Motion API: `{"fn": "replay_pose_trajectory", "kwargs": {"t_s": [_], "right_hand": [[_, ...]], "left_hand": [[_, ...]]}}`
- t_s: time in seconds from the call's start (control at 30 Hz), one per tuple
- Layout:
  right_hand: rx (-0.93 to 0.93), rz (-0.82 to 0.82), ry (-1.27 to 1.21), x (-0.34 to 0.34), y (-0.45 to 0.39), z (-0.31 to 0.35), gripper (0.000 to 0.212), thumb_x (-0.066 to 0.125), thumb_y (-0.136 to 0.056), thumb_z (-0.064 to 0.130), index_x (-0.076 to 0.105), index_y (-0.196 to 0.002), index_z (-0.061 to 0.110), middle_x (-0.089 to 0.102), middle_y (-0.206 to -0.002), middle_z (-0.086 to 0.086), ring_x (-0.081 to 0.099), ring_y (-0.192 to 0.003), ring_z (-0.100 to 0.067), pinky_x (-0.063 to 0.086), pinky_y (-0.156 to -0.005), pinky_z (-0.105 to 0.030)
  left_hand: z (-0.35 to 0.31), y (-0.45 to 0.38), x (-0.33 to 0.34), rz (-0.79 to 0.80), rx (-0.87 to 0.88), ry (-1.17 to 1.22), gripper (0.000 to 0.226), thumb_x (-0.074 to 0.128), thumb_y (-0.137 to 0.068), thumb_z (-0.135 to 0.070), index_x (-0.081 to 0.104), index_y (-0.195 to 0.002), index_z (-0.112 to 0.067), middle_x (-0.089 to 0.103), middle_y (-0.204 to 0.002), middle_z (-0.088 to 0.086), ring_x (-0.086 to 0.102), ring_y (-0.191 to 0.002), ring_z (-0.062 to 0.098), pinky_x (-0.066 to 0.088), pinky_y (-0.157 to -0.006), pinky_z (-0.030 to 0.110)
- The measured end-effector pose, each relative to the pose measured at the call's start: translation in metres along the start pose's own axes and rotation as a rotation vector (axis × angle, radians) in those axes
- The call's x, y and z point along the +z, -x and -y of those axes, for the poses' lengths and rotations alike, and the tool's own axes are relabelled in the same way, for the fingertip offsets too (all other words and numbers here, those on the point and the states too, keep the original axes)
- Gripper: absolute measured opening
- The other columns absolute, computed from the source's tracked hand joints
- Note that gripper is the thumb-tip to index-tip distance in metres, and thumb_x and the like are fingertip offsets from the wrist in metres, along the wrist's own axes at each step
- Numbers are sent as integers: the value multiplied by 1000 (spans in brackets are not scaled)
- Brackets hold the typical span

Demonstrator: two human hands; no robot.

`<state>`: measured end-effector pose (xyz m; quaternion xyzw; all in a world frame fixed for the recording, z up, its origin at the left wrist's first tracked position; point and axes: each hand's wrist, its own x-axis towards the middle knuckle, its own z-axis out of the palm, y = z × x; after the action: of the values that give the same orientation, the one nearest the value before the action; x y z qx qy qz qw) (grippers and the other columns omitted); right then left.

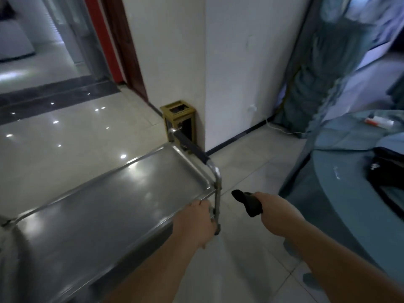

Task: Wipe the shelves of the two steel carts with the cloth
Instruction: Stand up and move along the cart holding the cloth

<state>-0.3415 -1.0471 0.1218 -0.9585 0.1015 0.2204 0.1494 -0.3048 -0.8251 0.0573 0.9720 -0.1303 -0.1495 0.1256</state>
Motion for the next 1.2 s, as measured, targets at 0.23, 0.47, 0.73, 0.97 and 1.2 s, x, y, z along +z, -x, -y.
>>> {"fn": "replay_pose_trajectory", "kwargs": {"t_s": [0.23,0.47,0.73,0.97,1.2], "right_hand": [[99,-9,-35,-81,-51,-139,40,51,-94,6,55,-132,17,61,-109,-1,63,-98,-24,51,-75,-36],[147,40,-98,-146,-123,-216,38,39,-106,24,50,-141,12,62,-131,-15,61,-118,-35,50,-105,-54],[158,70,-66,-198,-254,-245,36,42,-104,21,51,-138,15,61,-135,-15,61,-121,-37,49,-105,-56],[199,54,45,-269,-386,-249,28,43,-103,21,55,-127,14,66,-122,-10,64,-108,-28,54,-99,-47],[152,42,113,-323,-526,-252,15,54,-99,18,58,-113,20,66,-102,-1,66,-94,-21,58,-91,-40]], "left_hand": [[-155,-107,-7,36,82,-46,55,50,-101,-43,41,-152,-24,49,-152,2,52,-131,26,48,-101,44],[-247,-190,-5,71,109,-69,62,47,-100,-46,36,-158,-26,47,-155,2,49,-133,27,43,-101,45],[-273,-335,-22,49,112,-141,57,47,-99,-47,44,-151,-23,54,-147,3,53,-126,25,43,-97,42],[-258,-493,-54,47,99,-153,54,45,-98,-49,47,-146,-24,57,-139,2,54,-121,23,39,-88,42],[-243,-620,-97,24,46,-154,53,44,-98,-49,48,-145,-24,58,-140,2,55,-123,23,42,-95,43]]}}
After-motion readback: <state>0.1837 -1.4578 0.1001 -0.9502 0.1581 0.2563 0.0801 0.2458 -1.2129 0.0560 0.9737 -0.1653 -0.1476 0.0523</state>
